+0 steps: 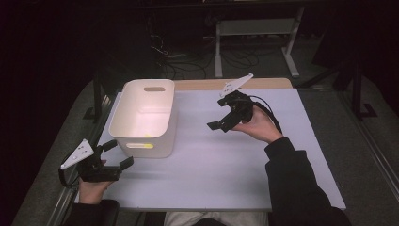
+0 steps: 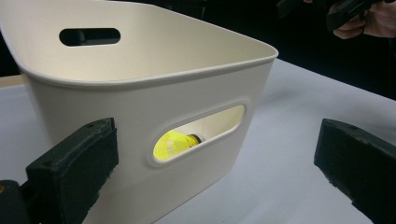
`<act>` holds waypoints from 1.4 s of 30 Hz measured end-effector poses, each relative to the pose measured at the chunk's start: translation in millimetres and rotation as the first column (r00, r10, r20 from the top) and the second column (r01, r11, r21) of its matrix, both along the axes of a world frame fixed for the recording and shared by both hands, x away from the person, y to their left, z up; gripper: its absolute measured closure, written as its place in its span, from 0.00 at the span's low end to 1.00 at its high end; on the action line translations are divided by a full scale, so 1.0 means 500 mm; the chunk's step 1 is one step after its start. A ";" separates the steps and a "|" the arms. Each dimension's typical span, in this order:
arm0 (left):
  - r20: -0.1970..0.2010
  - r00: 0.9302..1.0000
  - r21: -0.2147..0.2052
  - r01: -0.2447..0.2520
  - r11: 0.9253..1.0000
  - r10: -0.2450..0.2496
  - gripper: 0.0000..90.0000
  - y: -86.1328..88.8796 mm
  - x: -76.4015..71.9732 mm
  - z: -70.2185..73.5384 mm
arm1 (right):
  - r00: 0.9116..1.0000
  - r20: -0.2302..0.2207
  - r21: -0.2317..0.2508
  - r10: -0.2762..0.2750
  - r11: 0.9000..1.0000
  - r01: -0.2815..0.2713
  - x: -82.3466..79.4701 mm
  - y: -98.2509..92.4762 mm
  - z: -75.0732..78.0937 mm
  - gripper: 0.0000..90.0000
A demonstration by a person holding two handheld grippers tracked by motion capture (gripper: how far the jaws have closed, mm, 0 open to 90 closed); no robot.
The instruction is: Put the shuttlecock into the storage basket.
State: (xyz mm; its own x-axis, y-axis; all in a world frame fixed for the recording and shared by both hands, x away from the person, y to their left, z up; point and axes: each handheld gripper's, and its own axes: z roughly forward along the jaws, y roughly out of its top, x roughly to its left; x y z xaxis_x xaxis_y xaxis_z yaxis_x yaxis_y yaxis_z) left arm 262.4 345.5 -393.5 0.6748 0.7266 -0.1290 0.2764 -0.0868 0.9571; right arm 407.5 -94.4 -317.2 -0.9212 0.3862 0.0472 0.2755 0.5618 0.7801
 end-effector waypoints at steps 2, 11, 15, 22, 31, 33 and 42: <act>0.000 1.000 0.000 0.000 1.000 0.000 0.00 0.000 0.000 0.000 | 1.000 -0.005 0.002 -0.012 1.000 0.012 -0.002 -0.011 -0.007 0.00; -0.002 1.000 0.002 -0.002 1.000 0.002 0.00 0.000 0.001 0.000 | 0.999 -0.011 0.011 -0.039 0.999 0.039 -0.011 -0.042 -0.022 0.00; -0.002 1.000 0.003 -0.002 1.000 0.002 0.00 0.000 0.001 0.000 | 0.999 -0.015 0.012 -0.046 0.999 0.046 -0.015 -0.052 -0.027 0.00; -0.002 1.000 0.003 -0.003 1.000 0.003 0.00 0.000 0.001 0.000 | 0.998 -0.015 0.020 -0.066 0.998 0.066 -0.024 -0.073 -0.035 0.00; -0.012 1.000 0.008 -0.001 1.000 0.001 0.00 -0.002 0.004 -0.001 | 0.995 -0.025 0.032 -0.102 0.994 0.102 -0.035 -0.114 -0.048 0.00; -0.013 1.000 0.009 0.000 1.000 0.001 0.00 -0.002 0.004 -0.001 | 0.994 -0.027 0.033 -0.103 0.994 0.104 -0.036 -0.118 -0.049 0.00; -0.010 1.000 0.008 -0.001 1.000 0.001 0.00 -0.002 0.004 -0.001 | 0.992 -0.032 0.027 -0.126 0.992 0.126 -0.044 -0.142 -0.064 0.00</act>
State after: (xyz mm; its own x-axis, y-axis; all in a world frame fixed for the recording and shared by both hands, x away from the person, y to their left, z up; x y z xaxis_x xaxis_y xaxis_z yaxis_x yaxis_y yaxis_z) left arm 264.4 344.6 -393.9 0.6732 0.7281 -0.1296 0.2857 -0.0944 0.9537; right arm 385.7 -165.1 -349.2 -0.8633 0.4971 0.0874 0.3665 0.4983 0.7857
